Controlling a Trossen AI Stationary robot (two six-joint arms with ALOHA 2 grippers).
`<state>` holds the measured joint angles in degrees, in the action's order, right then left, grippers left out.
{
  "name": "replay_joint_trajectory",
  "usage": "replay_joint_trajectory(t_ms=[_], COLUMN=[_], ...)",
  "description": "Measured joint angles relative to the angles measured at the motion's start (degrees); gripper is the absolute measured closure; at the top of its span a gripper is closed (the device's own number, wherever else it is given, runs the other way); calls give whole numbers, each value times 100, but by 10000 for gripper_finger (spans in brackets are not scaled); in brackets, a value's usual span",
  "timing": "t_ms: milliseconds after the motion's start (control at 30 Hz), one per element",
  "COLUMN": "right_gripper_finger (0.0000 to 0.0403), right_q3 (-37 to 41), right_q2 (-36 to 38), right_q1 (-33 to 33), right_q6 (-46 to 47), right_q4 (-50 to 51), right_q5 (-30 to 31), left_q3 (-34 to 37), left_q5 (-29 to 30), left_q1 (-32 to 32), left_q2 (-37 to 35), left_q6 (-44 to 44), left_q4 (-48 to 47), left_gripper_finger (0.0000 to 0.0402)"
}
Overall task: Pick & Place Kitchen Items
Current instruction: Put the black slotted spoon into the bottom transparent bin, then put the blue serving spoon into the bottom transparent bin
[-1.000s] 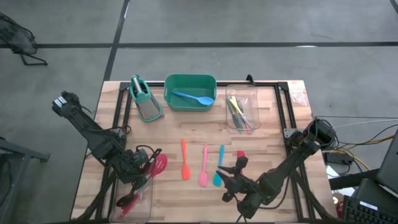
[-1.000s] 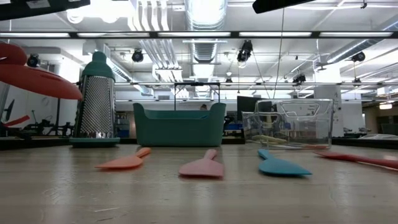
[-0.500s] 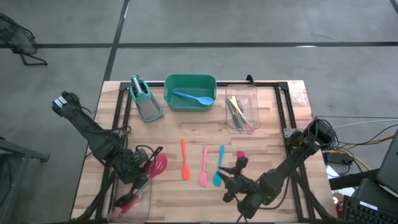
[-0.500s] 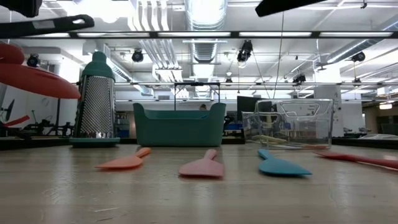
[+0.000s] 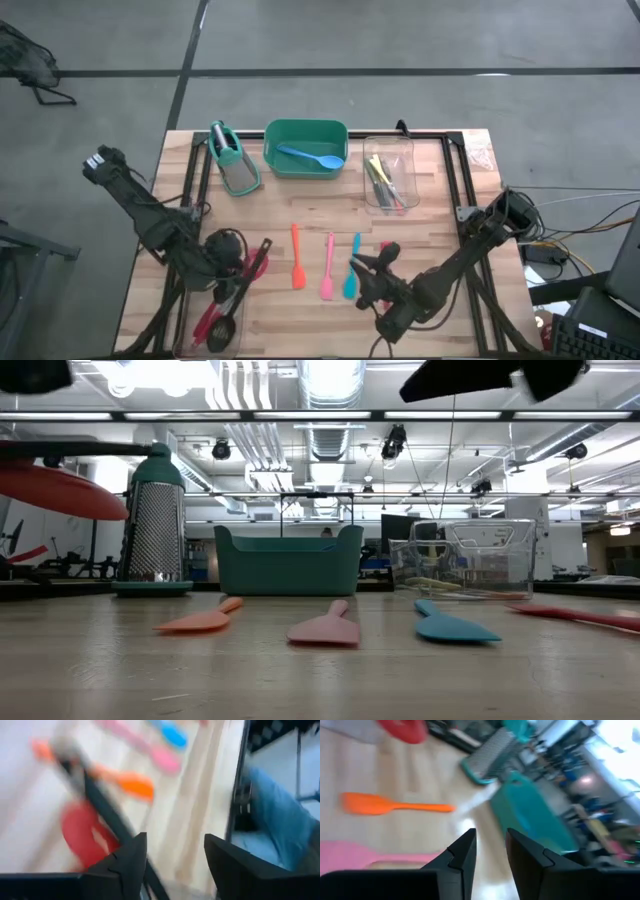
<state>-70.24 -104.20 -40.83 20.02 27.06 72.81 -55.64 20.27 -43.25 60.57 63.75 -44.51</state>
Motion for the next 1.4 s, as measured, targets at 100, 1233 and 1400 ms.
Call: replay_joint_trajectory(t_ms=[100, 1233, 1400], right_gripper_finger=[295, 375, 383], right_q3=[-7, -96, -89], right_q2=[0, 1412, 1412], right_q1=[141, 4365, 5064], right_q6=[-260, -3414, -3496], right_q4=[-23, -1265, -1297], right_q5=[434, -3422, -4256], left_q3=[-295, 1844, 1845], left_q5=[849, 1064, 115], left_q1=[-3, 2488, 3224], left_q2=[-10, -509, -585], left_q6=[-674, -7550, -7407], left_q4=[9, 7548, 7520], left_gripper_finger=[196, 195, 195])
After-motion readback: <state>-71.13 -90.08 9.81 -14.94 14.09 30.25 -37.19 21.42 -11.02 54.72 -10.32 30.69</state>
